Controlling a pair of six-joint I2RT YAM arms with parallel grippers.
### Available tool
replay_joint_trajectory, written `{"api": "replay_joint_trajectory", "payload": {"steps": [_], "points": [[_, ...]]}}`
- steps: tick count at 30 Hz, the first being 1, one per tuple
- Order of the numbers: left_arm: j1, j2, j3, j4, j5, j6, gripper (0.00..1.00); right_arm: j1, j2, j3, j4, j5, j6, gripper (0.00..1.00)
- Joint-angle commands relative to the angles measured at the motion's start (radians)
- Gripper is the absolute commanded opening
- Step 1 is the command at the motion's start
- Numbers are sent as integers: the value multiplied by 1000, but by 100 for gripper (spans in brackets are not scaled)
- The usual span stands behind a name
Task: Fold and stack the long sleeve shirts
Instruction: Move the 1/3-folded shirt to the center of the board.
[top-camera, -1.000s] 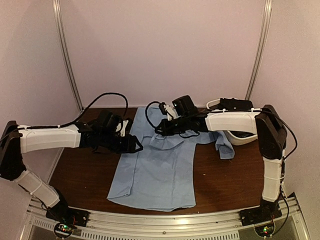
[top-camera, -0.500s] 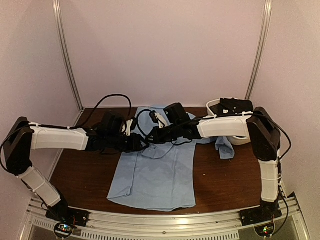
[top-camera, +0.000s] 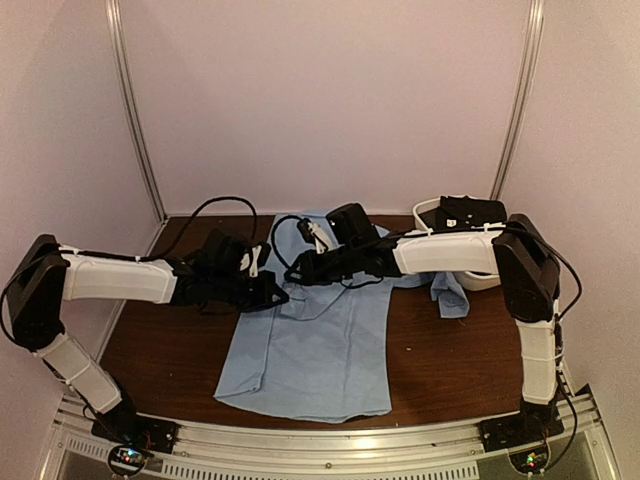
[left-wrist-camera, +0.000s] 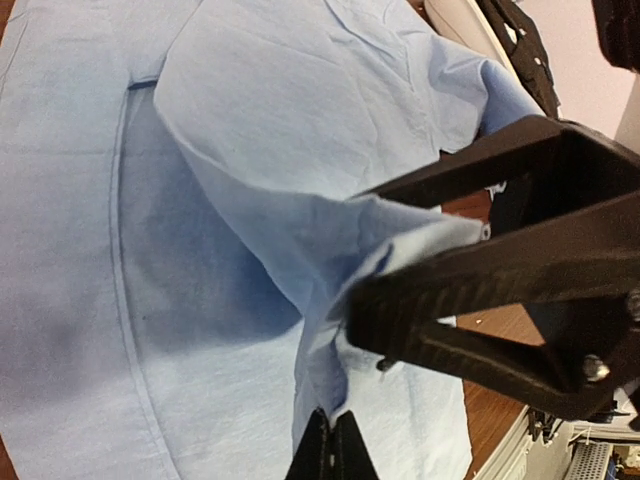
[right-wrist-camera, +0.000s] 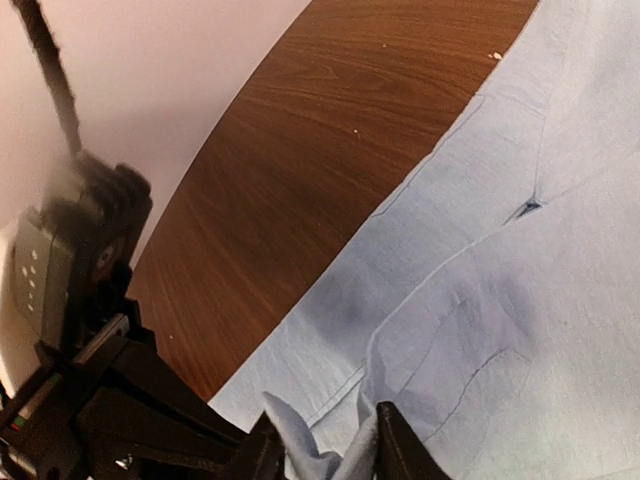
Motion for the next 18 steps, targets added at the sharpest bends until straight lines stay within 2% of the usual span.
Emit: {"api": "replay_joint_trajectory", "payload": {"steps": [1, 3, 7, 12, 18], "points": [[-7, -53, -30, -79, -67, -77, 0, 6, -21, 29, 20, 52, -18, 44], [-11, -71, -43, -115, -100, -102, 0, 2, -36, 29, -4, 100, -42, 53], [-14, -118, -105, -137, -131, -167, 0, -17, -66, 1, -20, 167, -65, 61], [-32, -168, -166, -141, -150, -213, 0, -49, -80, -26, -21, 204, -82, 63], [-102, -174, -146, -213, -172, -216, 0, -69, -69, -33, -32, 244, -105, 63]]}}
